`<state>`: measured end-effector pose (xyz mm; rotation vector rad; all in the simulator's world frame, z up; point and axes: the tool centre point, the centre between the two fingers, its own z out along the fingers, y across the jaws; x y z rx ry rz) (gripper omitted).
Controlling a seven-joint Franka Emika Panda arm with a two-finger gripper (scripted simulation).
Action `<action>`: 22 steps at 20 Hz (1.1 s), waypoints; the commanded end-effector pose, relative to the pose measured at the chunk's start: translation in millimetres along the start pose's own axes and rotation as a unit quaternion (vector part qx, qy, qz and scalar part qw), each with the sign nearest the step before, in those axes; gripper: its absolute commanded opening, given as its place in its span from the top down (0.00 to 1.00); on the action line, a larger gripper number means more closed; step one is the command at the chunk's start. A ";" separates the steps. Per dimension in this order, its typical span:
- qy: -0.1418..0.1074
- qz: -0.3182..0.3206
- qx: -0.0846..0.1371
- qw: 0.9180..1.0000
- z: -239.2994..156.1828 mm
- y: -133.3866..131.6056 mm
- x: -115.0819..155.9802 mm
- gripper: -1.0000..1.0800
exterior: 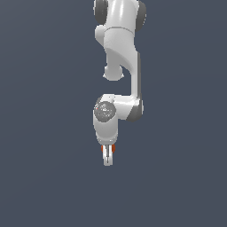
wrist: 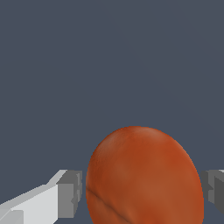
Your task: Pick up the object and move it to a goal position.
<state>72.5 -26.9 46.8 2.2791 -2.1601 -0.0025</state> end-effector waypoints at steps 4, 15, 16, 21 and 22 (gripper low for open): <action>0.000 0.000 0.001 1.000 -0.1 -1.3 0.2 1.00; 0.000 0.000 0.001 1.000 0.1 0.1 -0.2 1.00; 0.000 0.000 0.001 1.000 0.0 1.0 -0.3 1.00; 0.000 0.000 0.001 1.000 -0.6 9.3 -1.6 1.00; 0.000 0.000 0.001 1.000 -0.8 11.8 -2.0 1.00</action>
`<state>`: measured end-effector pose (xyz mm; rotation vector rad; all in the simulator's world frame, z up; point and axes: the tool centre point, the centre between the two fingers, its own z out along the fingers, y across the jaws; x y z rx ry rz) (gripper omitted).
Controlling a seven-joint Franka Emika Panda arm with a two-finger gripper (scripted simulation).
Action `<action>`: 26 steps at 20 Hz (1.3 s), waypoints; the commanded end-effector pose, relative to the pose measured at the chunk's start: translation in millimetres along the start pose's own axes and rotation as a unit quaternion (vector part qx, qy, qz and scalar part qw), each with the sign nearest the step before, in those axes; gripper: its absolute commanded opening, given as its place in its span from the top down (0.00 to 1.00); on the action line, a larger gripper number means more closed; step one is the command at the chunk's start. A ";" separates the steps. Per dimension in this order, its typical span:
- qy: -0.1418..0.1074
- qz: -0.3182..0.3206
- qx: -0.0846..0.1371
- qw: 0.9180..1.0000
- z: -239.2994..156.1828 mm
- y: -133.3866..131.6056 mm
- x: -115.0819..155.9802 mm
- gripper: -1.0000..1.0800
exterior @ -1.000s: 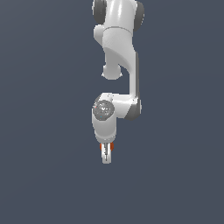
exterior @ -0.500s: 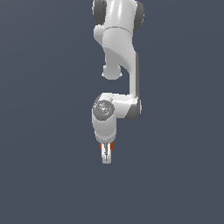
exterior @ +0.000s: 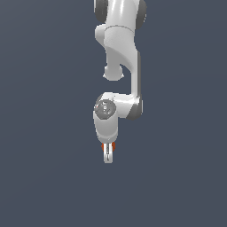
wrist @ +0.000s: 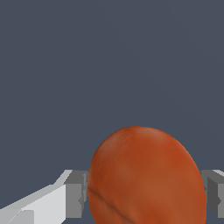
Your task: Pick up the object and move it to a goal position.
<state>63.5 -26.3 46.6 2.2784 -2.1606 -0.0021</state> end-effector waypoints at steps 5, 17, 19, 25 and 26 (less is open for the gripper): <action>0.000 0.000 0.001 1.000 -2.3 19.7 -3.7 1.00; 0.000 -0.001 0.001 1.000 -7.6 87.7 -14.9 1.00; 0.000 -0.001 0.001 1.000 -8.6 100.6 -17.0 1.00; 0.000 -0.001 0.001 1.000 -11.6 139.0 -23.4 1.00; 0.000 -0.001 0.001 1.000 -12.0 144.5 -24.3 1.00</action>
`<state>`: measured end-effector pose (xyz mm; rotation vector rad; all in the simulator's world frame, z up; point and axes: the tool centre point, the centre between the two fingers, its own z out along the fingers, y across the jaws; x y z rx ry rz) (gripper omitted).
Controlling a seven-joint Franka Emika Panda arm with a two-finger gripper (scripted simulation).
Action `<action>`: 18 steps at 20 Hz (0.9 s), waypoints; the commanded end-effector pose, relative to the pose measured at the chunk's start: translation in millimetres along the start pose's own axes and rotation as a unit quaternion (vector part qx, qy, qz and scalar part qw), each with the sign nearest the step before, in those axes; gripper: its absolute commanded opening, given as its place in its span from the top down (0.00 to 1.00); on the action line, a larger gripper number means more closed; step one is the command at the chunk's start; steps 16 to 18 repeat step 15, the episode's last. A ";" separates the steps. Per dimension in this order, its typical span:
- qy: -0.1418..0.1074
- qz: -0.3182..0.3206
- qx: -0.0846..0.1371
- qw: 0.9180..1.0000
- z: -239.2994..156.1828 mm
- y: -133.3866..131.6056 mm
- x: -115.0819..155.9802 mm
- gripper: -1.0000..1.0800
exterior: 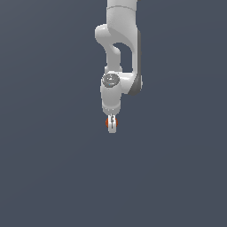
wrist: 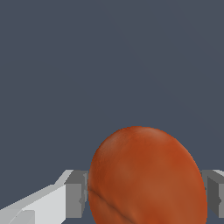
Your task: Pick up the object and move it to a goal position.
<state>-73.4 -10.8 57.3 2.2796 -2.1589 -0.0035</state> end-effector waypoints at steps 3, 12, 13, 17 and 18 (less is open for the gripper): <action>0.000 0.000 0.001 1.000 -2.7 23.2 -4.0 1.00; 0.000 0.000 0.001 1.000 -5.0 48.2 -8.4 1.00; 0.000 0.000 0.001 1.000 -5.1 49.1 -8.6 1.00; 0.000 0.000 0.001 1.000 -5.2 49.9 -8.8 1.00; 0.000 0.000 0.001 1.000 -5.2 49.9 -8.8 1.00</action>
